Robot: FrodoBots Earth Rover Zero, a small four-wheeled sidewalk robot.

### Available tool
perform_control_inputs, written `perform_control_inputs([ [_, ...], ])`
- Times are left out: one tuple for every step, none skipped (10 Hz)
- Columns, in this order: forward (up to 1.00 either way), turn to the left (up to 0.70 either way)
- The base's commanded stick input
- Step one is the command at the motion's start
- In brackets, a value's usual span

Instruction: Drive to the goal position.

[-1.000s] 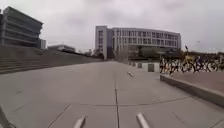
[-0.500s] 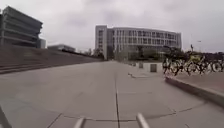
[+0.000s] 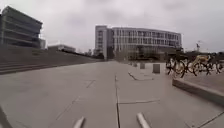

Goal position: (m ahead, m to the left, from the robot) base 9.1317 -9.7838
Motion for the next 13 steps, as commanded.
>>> perform_control_inputs([
  [0.7,0.0],
  [0.7,0.0],
  [0.7,0.0],
  [0.7,0.0],
  [0.7,0.0],
  [0.7,0.0],
  [0.7,-0.31],
  [0.7,-0.35],
  [0.7,0.0],
  [0.7,0.0],
  [0.7,0.0],
  [0.7,0.0],
  [0.7,0.0],
])
